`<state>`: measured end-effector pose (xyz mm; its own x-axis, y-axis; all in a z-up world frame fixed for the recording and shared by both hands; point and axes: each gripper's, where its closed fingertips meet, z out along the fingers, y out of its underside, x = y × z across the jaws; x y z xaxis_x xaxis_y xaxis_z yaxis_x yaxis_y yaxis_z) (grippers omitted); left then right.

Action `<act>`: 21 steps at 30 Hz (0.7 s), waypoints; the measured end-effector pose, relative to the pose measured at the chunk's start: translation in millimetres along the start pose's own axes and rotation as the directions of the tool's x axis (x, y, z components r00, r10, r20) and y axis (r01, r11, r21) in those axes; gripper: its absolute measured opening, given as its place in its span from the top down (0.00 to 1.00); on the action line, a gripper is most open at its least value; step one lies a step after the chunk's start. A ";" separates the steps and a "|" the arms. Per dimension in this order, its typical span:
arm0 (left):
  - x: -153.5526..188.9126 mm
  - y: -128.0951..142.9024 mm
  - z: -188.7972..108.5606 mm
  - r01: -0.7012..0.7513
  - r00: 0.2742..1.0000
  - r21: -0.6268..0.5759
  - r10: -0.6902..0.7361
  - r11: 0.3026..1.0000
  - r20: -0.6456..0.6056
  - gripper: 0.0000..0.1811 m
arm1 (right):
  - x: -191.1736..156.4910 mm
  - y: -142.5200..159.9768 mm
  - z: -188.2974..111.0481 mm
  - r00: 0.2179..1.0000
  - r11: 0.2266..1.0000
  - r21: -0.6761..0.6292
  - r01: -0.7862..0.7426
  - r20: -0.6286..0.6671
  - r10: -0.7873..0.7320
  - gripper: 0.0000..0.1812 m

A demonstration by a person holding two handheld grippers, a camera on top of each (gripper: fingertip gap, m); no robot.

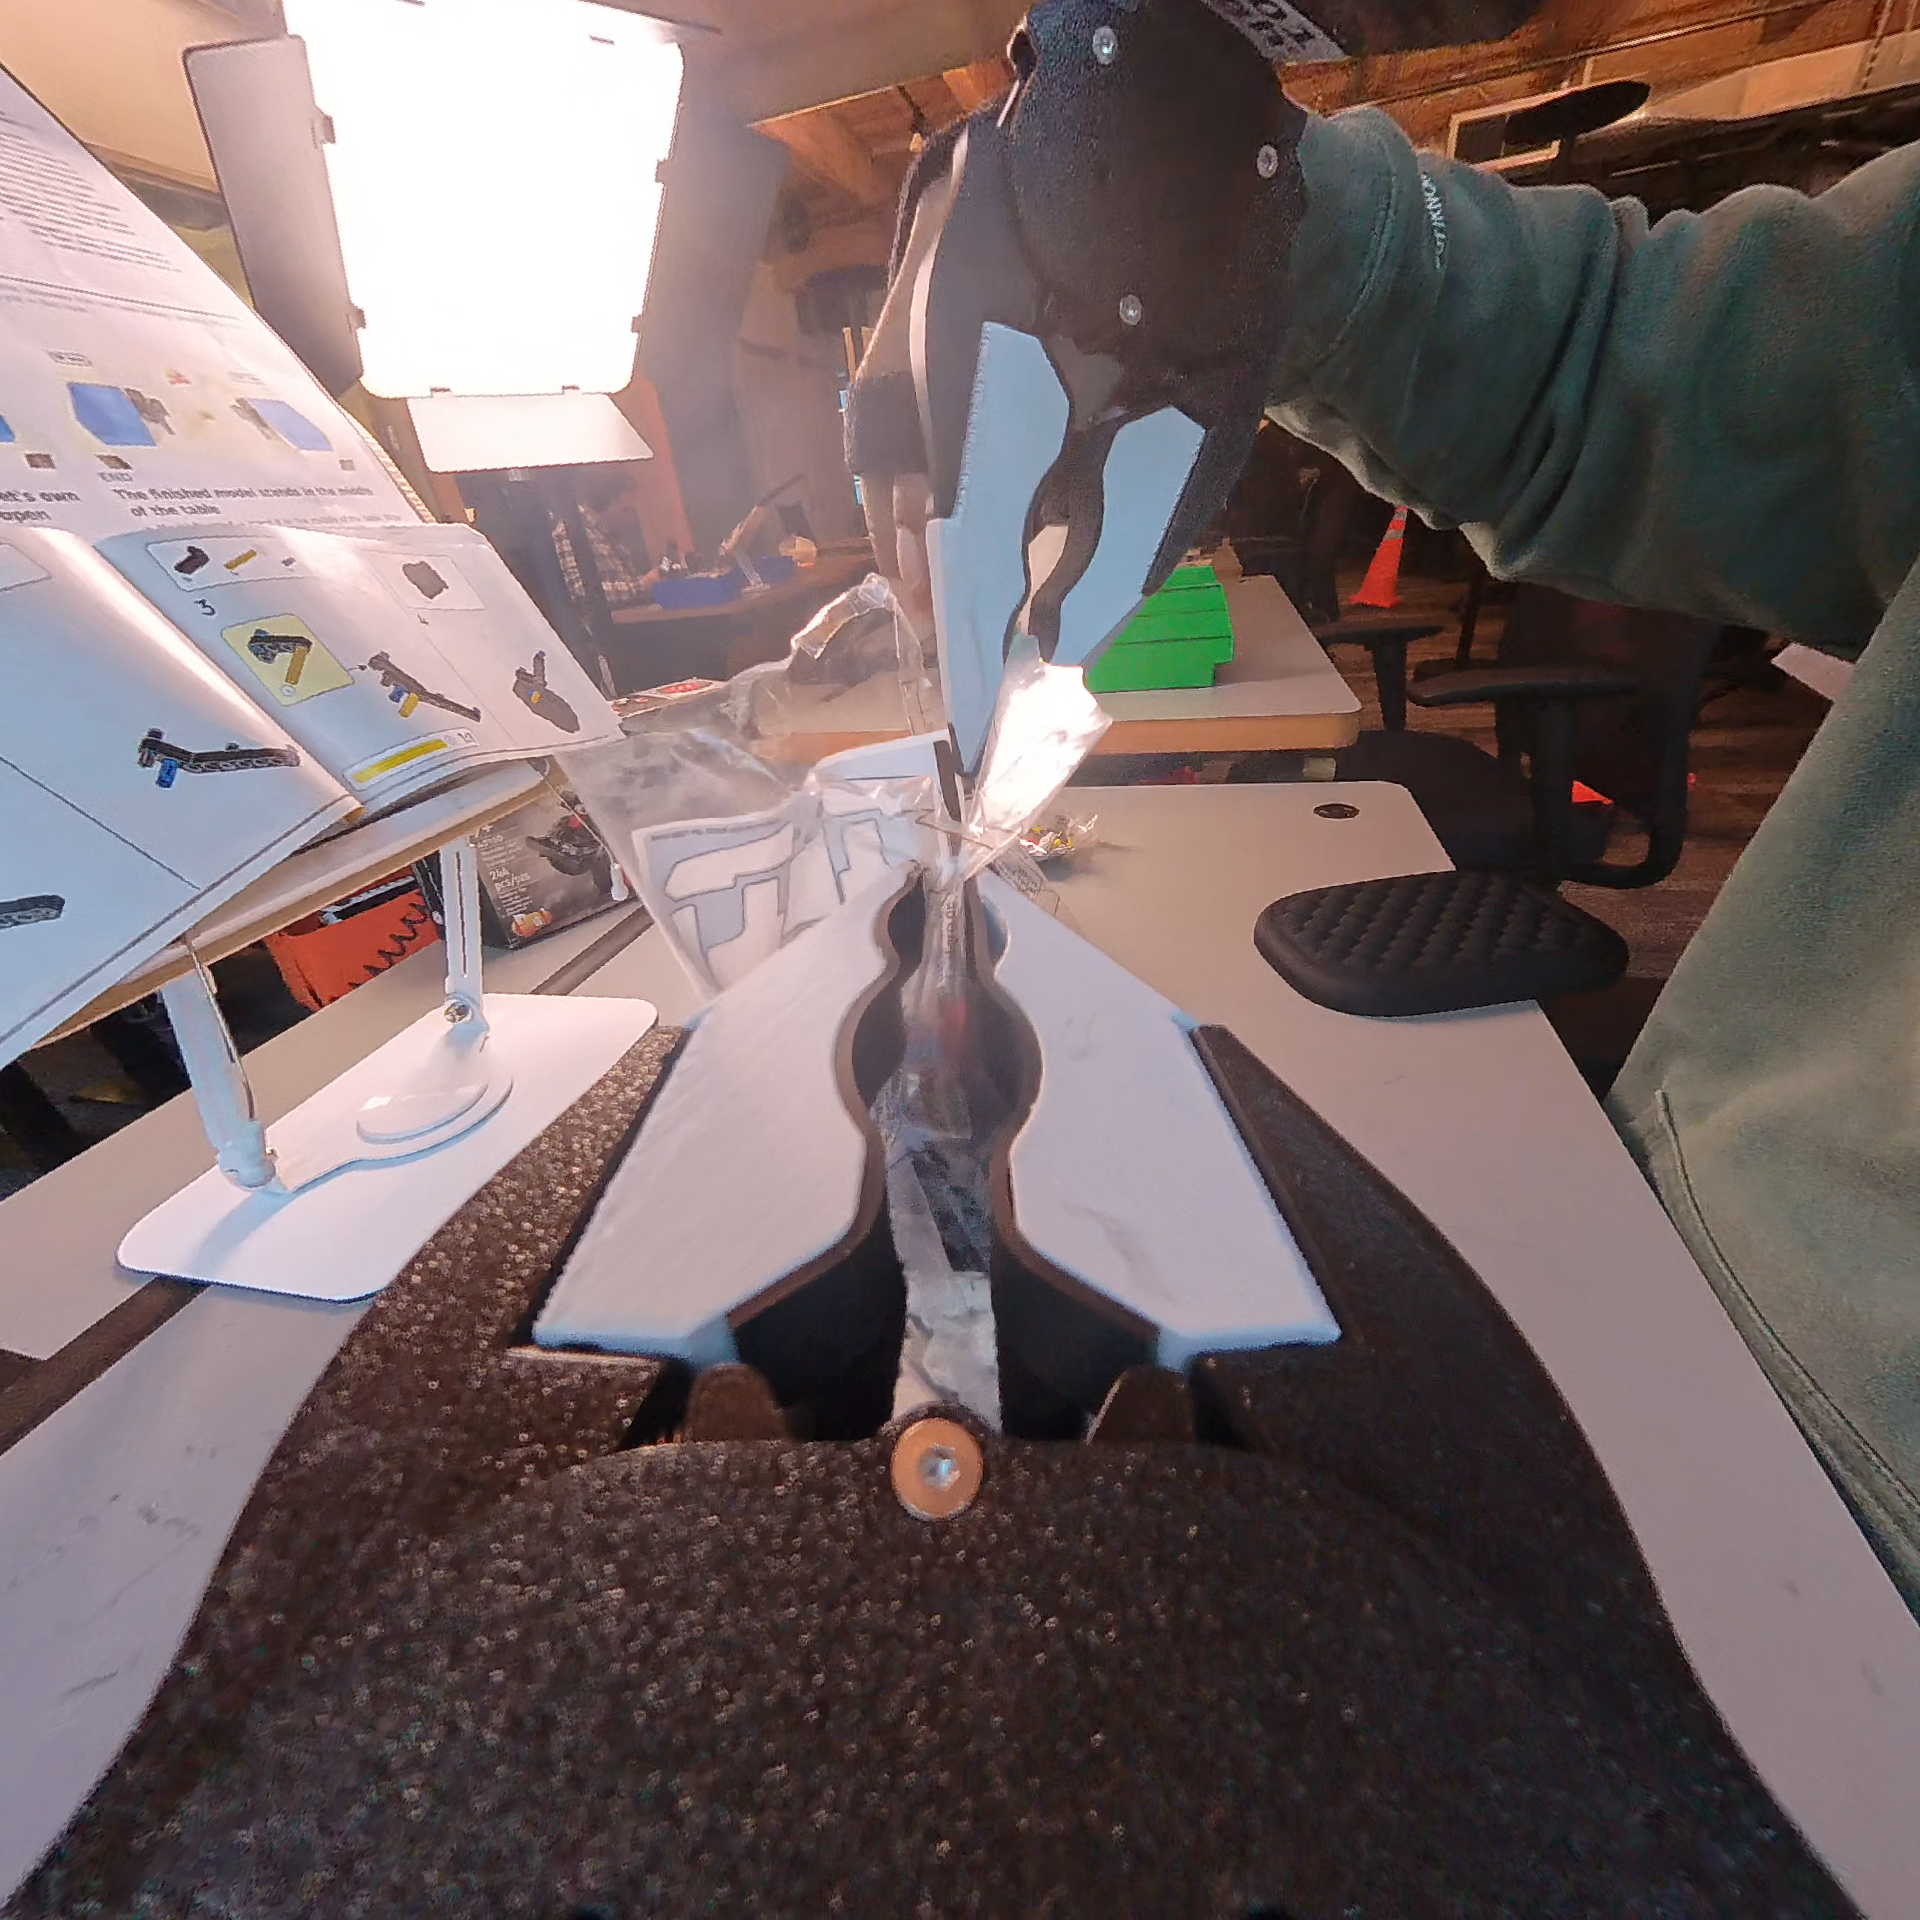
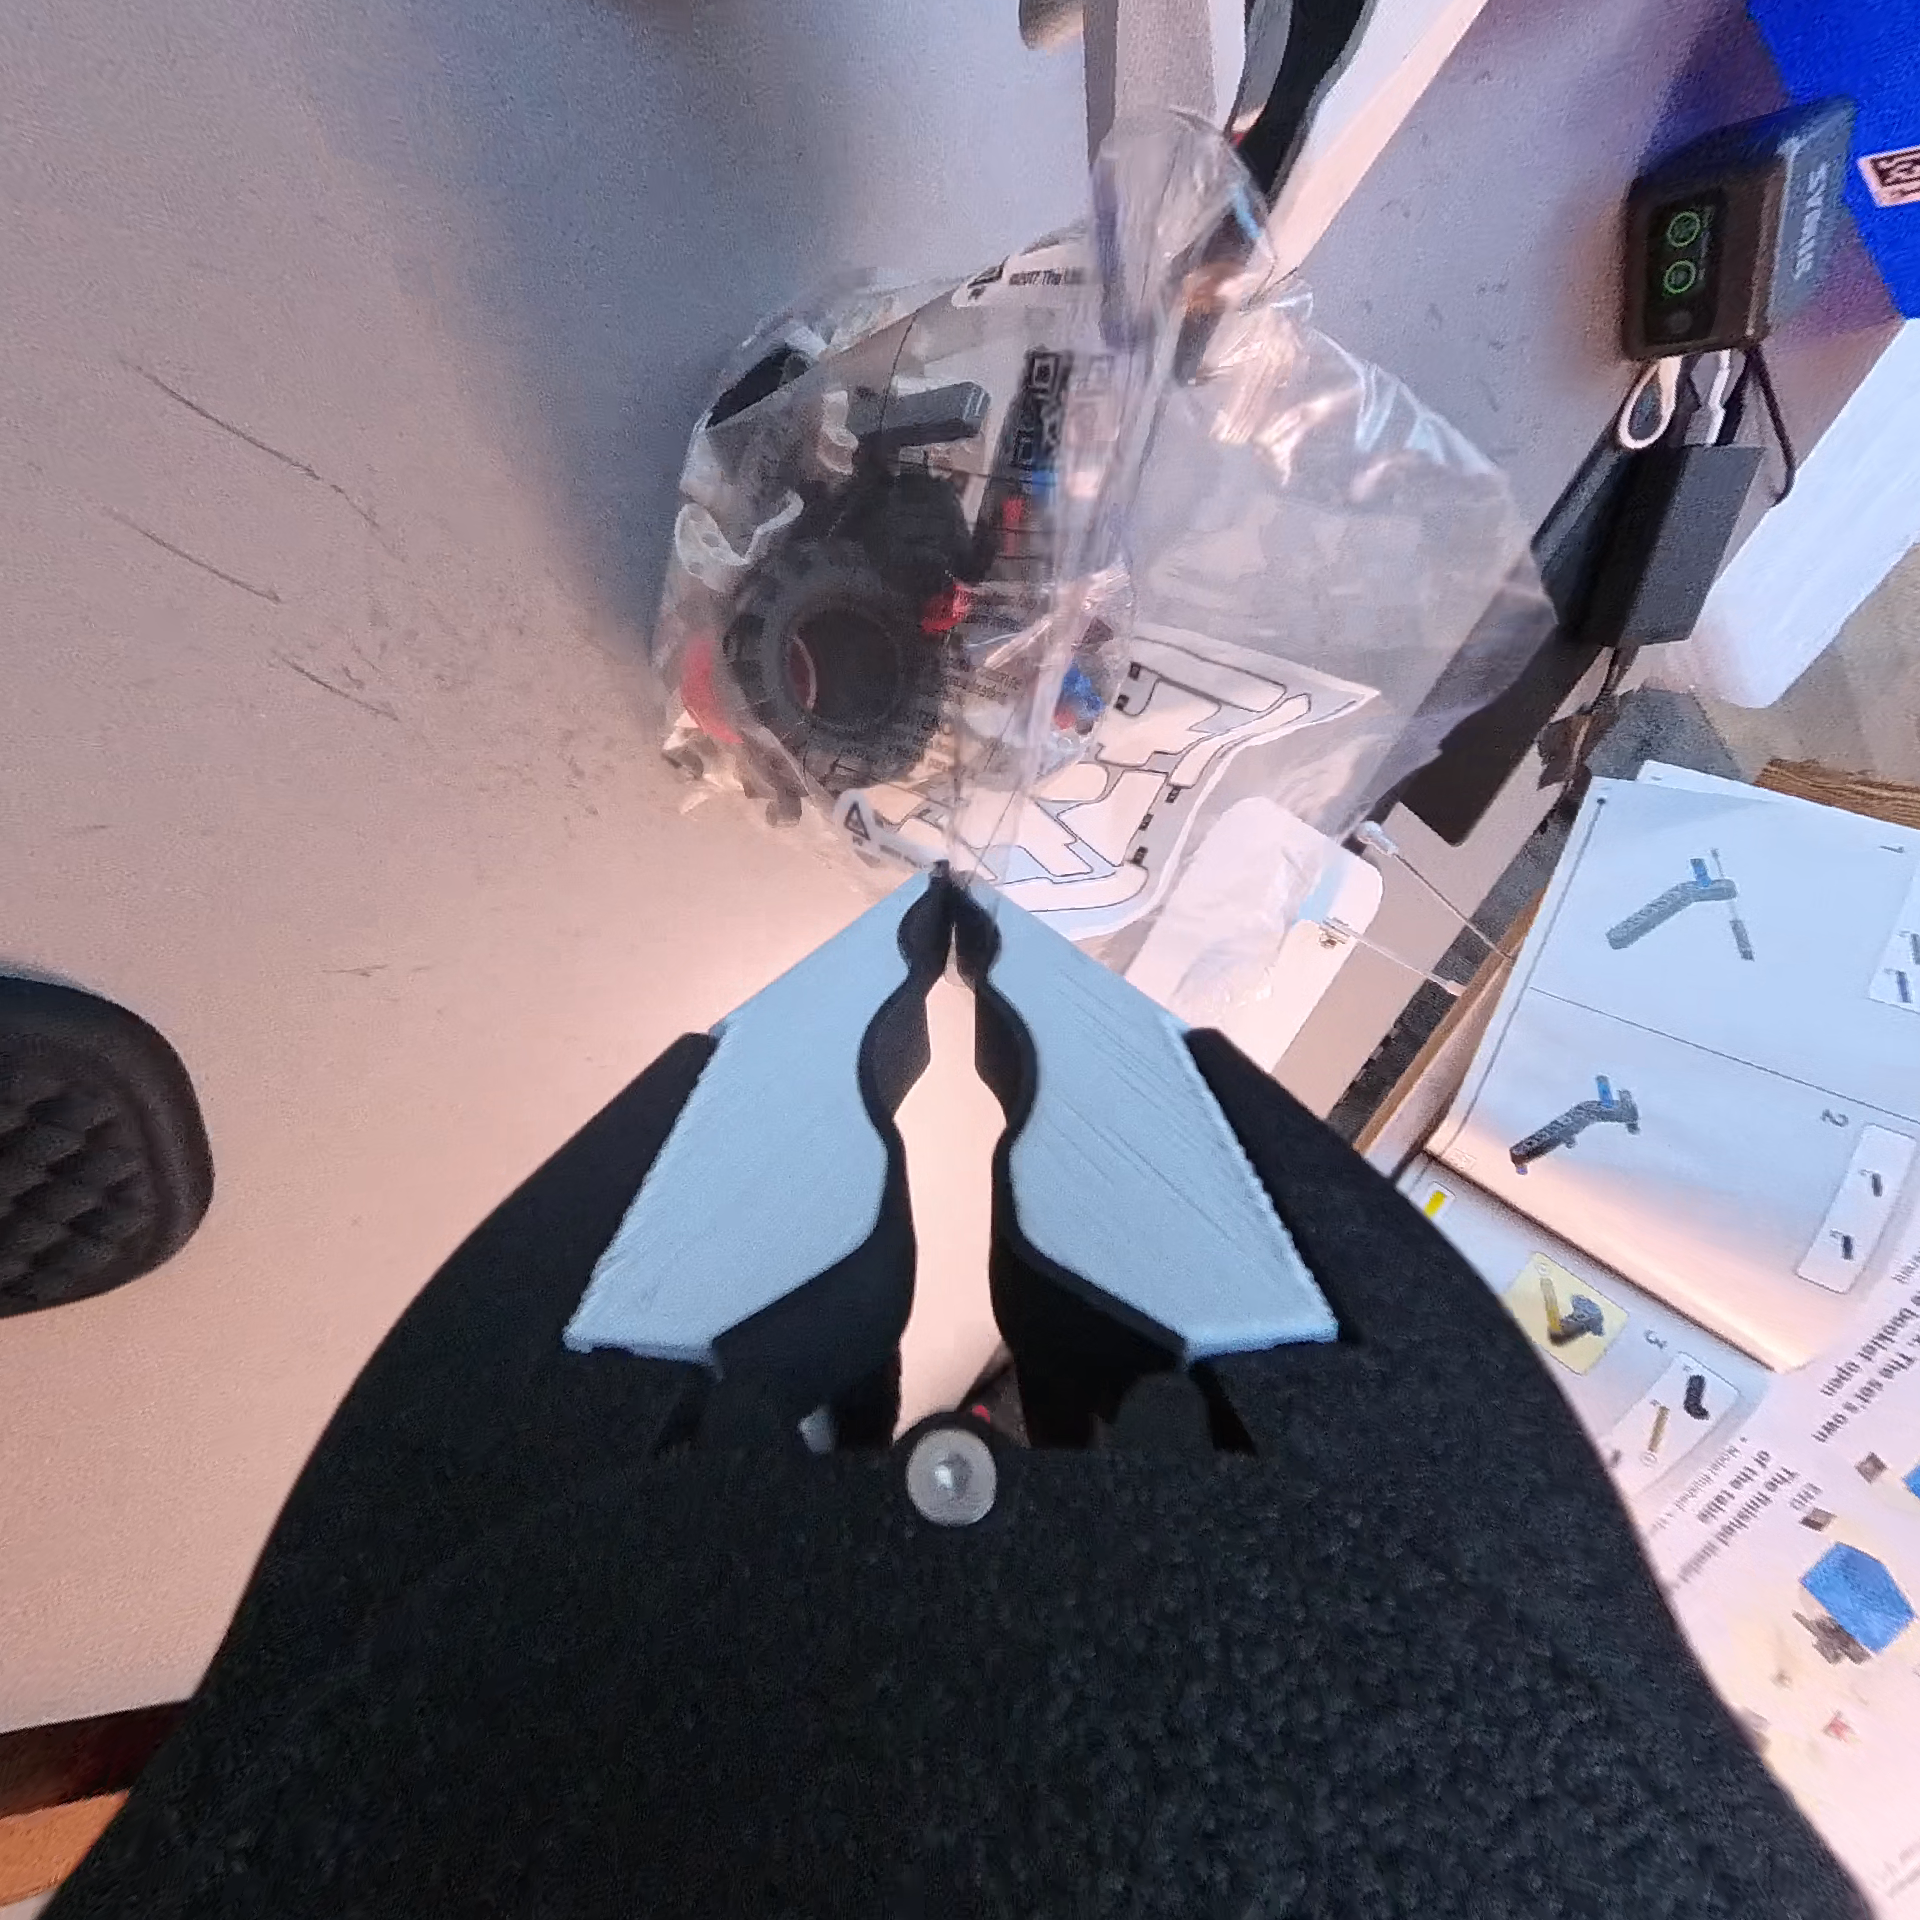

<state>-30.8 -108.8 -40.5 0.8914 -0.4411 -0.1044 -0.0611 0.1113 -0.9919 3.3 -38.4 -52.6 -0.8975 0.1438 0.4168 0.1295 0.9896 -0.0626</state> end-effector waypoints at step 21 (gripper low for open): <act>-1.4 18.7 22.3 0.098 0.995 -0.108 -0.099 0.989 0.002 1.00 | -8.8 31.2 -10.0 0.983 0.988 0.153 -0.006 -0.180 0.034 1.00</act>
<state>-23.2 -86.2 -57.3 0.8940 -0.4481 -0.0059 -0.0212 -0.0290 -0.9994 19.5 -8.7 -49.1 -0.8021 0.1756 0.5708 0.0691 0.9767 -0.2034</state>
